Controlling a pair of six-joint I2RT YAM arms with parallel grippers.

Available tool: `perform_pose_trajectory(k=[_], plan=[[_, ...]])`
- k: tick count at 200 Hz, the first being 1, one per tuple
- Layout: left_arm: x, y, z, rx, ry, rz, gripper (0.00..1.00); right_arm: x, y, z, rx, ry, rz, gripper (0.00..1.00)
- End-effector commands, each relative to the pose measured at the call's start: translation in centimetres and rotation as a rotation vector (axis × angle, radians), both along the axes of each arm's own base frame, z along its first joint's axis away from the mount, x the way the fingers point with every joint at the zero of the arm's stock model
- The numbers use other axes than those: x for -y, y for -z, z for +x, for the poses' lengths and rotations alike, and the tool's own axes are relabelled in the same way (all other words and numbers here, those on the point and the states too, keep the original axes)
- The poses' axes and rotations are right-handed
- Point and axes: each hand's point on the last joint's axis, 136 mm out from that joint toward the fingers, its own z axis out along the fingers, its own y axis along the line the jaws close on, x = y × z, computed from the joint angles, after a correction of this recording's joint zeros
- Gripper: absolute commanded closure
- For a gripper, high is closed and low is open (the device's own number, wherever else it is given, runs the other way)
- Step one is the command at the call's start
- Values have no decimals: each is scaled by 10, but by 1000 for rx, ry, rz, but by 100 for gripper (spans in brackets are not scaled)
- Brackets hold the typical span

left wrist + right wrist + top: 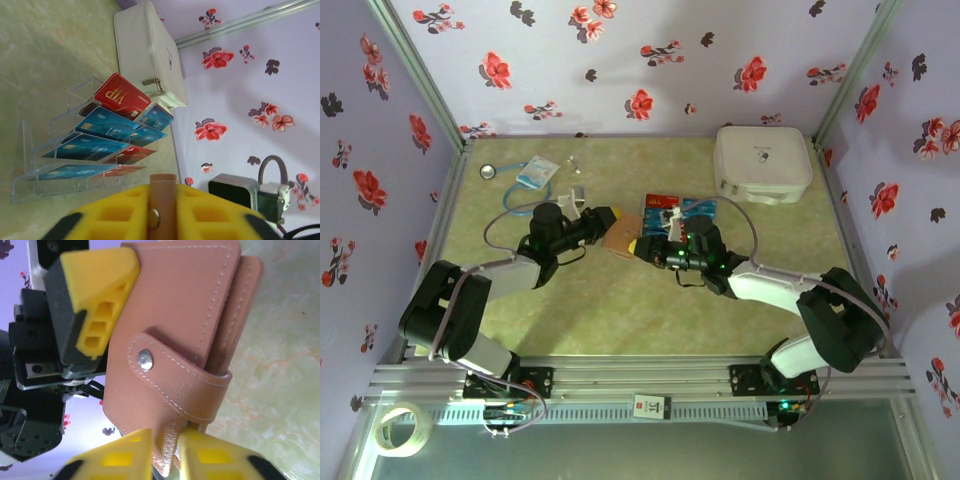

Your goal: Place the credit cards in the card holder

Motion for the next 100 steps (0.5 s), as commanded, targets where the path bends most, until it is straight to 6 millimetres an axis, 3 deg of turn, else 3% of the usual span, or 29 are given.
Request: perform_pose_trajectory(k=[1,26,62,100], plan=[[0,-3,-5,41,31,11,88,18,-1,3,22,39,-44,67],[-4,-1,-8,62,22,38,90,43,1,-1,36,91,-172,49],[-17,7,-12,92,-27,118,95,72,-2,3,72,156,-391,37],[-27,7,-16,89,-104,128,96,63,-7,18,106,189,-523,32]])
